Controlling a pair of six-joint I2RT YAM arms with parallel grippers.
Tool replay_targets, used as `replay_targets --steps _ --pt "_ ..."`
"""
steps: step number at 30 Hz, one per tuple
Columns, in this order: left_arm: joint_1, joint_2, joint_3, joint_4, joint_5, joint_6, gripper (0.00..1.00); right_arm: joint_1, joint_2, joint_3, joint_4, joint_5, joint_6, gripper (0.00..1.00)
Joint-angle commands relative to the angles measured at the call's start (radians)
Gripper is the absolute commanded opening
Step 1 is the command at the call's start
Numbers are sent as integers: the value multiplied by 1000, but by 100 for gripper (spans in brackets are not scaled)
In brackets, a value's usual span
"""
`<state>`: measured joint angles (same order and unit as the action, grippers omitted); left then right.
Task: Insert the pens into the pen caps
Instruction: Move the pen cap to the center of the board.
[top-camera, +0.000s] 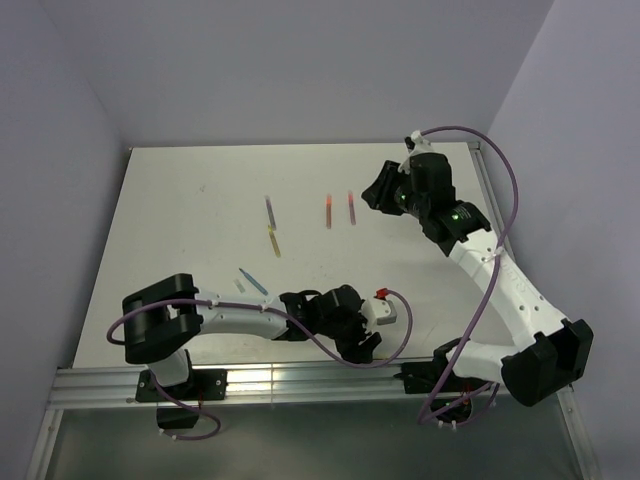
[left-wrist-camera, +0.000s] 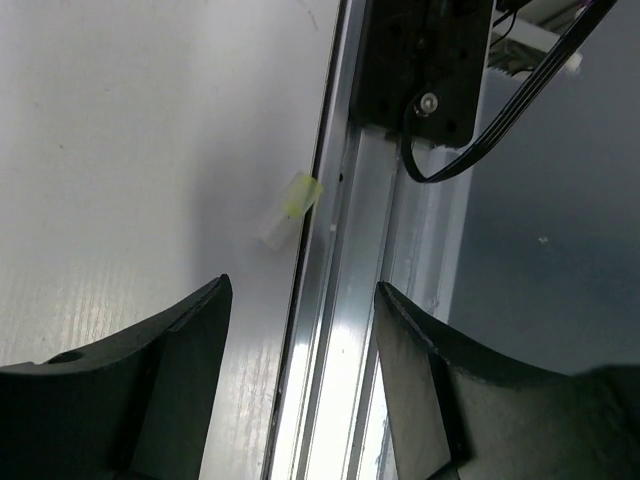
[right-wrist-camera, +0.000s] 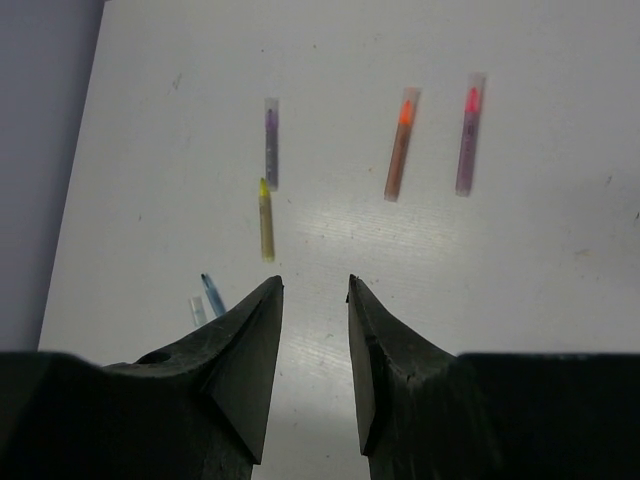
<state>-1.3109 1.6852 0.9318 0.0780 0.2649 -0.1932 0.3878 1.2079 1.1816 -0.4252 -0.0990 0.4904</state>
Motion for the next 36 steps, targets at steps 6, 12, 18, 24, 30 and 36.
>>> replay_targets --steps 6,12,18,24,30,36 --pt "-19 50 50 -14 -50 52 62 -13 -64 -56 78 -19 16 40" --pt "-19 74 67 -6 -108 75 61 -15 -74 -66 83 -22 8 40" --pt "-31 119 102 -9 -121 89 60 -21 -85 -56 74 -21 -10 40" --pt "-44 140 125 -23 -115 92 60 -27 -93 -59 78 -33 -15 40" --pt "-51 153 131 -30 -110 95 60 -30 -99 -65 78 -38 -15 40" --pt "-63 165 142 -34 -110 104 59 -32 -100 -66 77 -41 -16 40"
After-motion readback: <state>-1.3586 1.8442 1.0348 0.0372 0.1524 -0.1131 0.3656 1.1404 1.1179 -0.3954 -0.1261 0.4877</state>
